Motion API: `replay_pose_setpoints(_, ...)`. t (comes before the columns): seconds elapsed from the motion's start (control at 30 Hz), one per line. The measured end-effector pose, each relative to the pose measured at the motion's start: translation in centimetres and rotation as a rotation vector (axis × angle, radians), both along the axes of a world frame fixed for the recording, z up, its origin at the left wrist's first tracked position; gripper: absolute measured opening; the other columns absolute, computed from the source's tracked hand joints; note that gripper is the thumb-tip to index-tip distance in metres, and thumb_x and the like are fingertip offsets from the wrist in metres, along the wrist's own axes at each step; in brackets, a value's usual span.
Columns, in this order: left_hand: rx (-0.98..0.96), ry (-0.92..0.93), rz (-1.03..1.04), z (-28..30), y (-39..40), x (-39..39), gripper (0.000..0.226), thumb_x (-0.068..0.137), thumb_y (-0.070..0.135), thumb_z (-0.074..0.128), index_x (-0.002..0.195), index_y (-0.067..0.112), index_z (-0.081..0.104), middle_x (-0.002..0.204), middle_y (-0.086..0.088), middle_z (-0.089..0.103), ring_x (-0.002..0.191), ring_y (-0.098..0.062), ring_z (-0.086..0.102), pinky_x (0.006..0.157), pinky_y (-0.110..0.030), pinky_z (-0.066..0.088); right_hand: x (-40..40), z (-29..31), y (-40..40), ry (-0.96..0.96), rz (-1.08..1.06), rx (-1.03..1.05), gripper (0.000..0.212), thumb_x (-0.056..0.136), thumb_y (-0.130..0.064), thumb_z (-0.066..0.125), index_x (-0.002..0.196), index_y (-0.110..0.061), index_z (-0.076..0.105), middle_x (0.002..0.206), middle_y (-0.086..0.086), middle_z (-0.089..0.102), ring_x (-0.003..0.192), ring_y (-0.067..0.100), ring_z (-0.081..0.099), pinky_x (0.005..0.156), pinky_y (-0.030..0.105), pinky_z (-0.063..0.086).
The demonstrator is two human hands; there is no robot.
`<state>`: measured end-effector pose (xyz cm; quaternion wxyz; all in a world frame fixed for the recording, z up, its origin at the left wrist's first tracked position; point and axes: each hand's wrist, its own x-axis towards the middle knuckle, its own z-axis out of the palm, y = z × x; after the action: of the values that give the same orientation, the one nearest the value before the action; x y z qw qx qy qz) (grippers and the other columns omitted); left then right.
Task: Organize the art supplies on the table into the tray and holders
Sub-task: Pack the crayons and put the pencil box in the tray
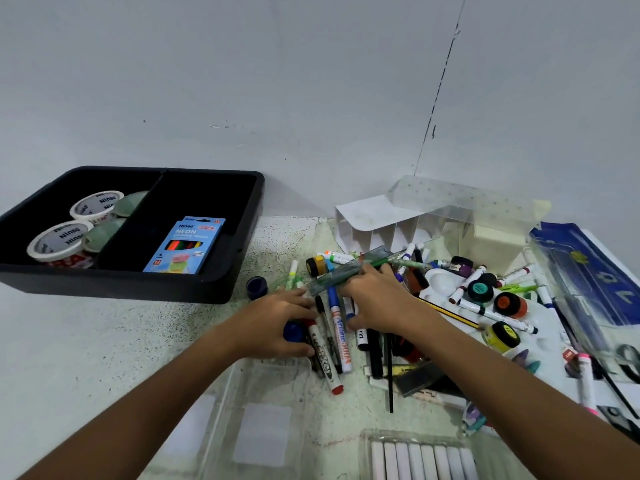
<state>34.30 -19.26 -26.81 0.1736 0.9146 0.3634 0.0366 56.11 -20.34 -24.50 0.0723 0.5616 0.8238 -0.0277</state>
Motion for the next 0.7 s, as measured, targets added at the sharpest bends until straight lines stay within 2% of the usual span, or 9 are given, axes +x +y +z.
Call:
replay_pose_setpoints(0.2,0.028,-0.033,0.003,-0.7,0.0,-0.2,0.065,0.081,0.056,0.067,0.137,0.025,0.054,0.150,0.008,0.040,0.145,-0.006,0.017,0.113,-0.024,0.019,-0.3,0.3,-0.1,0.001,-0.005,-0.001,0.033,0.076,-0.045,0.073,0.098,-0.019,0.067,0.110,0.001,0.064,0.130,0.026,0.035,0.100,0.048,0.027)
replay_pose_setpoints(0.3,0.051,-0.048,0.005,-0.7,0.0,-0.3,0.063,0.082,0.054,0.067,0.136,0.024,0.054,0.149,0.007,0.043,0.144,-0.007,0.022,0.115,-0.026,0.022,-0.3,0.4,-0.5,0.027,0.003,0.003,0.032,0.076,-0.047,0.071,0.093,-0.021,0.065,0.105,-0.001,0.063,0.125,0.025,0.038,0.098,0.047,0.026)
replay_pose_setpoints(0.43,0.102,-0.099,0.041,-0.5,-0.1,-0.4,0.059,0.084,0.057,0.062,0.132,0.023,0.059,0.141,0.006,0.052,0.135,-0.007,0.038,0.103,-0.015,0.024,0.0,0.5,-1.1,0.074,0.014,0.016,0.041,0.078,-0.054,0.066,0.108,-0.026,0.064,0.116,-0.004,0.061,0.124,0.020,0.036,0.096,0.044,0.025)
replay_pose_setpoints(0.5,0.096,-0.139,0.071,-0.4,-0.1,-0.3,0.062,0.083,0.065,0.053,0.126,0.021,0.064,0.133,0.005,0.057,0.125,-0.006,0.046,0.100,-0.018,0.035,0.3,0.7,-1.3,0.121,0.011,0.040,0.046,0.078,-0.051,0.065,0.118,-0.028,0.062,0.120,-0.005,0.057,0.123,0.018,0.036,0.094,0.040,0.026)
replay_pose_setpoints(0.6,0.173,-0.176,0.119,-0.6,0.2,0.2,0.054,0.084,0.056,0.055,0.118,0.016,0.068,0.121,0.002,0.063,0.114,-0.012,0.053,0.094,-0.033,0.048,1.1,1.0,-1.7,0.317,-0.042,0.048,0.055,0.078,-0.046,0.068,0.128,-0.026,0.058,0.125,-0.006,0.053,0.120,0.013,0.041,0.095,0.034,0.032)
replay_pose_setpoints(0.63,0.214,-0.192,0.134,-0.8,0.3,0.5,0.049,0.084,0.050,0.059,0.117,0.014,0.069,0.119,0.000,0.064,0.113,-0.015,0.055,0.093,-0.035,0.049,1.5,1.1,-1.9,0.445,-0.090,0.023,0.056,0.078,-0.043,0.072,0.128,-0.025,0.058,0.125,-0.008,0.052,0.114,0.008,0.045,0.093,0.030,0.038)
replay_pose_setpoints(0.7,0.255,-0.193,0.149,-1.1,0.4,1.0,0.045,0.085,0.042,0.064,0.118,0.012,0.068,0.120,-0.004,0.065,0.116,-0.020,0.055,0.096,-0.031,0.044,2.3,1.5,-2.2,0.727,-0.204,-0.050,0.055,0.074,-0.030,0.081,0.124,-0.023,0.061,0.118,-0.007,0.054,0.093,0.003,0.055,0.079,0.023,0.048)
